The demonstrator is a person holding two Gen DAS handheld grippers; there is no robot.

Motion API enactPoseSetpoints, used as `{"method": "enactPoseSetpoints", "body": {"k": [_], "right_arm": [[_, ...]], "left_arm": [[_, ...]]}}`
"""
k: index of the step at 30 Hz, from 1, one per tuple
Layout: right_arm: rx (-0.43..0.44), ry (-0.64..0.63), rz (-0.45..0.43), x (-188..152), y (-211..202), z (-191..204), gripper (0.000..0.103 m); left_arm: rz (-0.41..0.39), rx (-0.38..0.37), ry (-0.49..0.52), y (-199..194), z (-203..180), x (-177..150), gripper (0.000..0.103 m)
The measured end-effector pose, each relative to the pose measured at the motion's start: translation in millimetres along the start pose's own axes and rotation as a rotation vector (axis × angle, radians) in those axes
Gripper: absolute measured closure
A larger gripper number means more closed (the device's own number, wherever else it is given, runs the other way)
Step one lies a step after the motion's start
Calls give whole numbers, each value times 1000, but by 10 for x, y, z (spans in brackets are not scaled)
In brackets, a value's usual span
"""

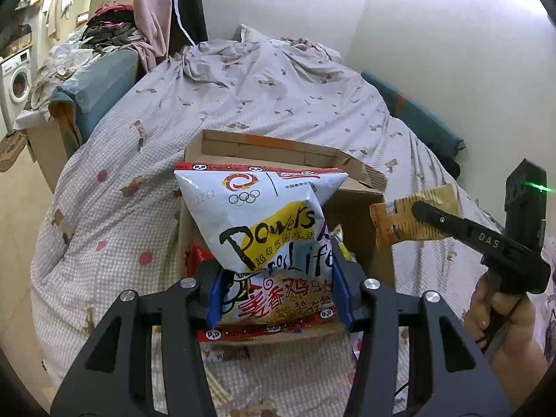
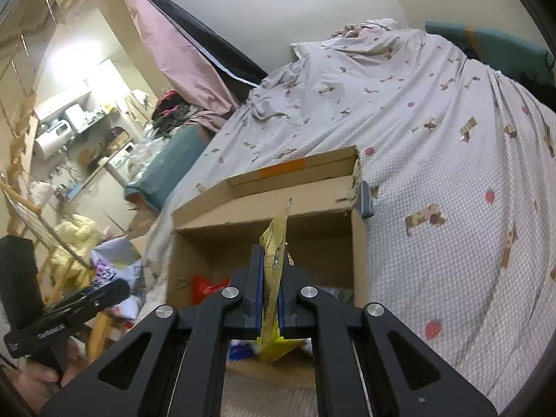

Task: Organize snacks
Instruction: 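Lower both held snacks into the box and open both grippers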

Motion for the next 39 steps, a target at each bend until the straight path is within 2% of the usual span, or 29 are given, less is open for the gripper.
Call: {"method": "enactPoseSetpoints", "body": {"k": [6,12,16,21,24,29,30,31,32,33,34,36,39], "right_arm": [[-32,-36,18,-24,273,-44,97],[-57,-39,73,-191,470,-72,97],[-83,-37,92,-234,564,-100,97],[-124,-79,99,-259,594,-93,97],[-153,-109,96,-264,600,-87,97],[-136,-79,131,-319,651,-120,96],[-116,-57,144,-336,667,-127,95],[-83,-26,151,-343,675,-127,92],[-62,-1,153,-343,673,-130,92],[-36,25,155,-338,669,-130,92],[-9,51,158,-331,665,-128,91],[6,66,157,-317,646,-117,84],[18,86,133,-269,584,-133,50]], "left_arm": [[1,-32,-7,352,105,-88,57],[-18,-70,-38,458,190,-72,57],[10,-70,-78,545,225,-102,56],[32,-50,-49,601,236,-160,55],[57,-42,-73,657,275,-200,55],[79,-28,-71,708,298,-216,54],[88,-17,-75,725,317,-230,49],[98,-12,-83,740,339,-239,34],[104,-10,-102,747,367,-248,23],[101,0,-130,742,407,-249,6],[89,2,-155,725,437,-237,1],[74,-23,-190,689,455,-198,1],[37,-20,-211,618,505,-111,1]]}}
Point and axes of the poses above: each gripper's, at about its wrist camera, not at the fingertips, and y roughly the way its jaws point, z to its left, x to its top, the point moved 7 cm from there along y, roughly the way its jaws point, and after that the axes turned 7 degrees about -z, right-handed, at the moved point
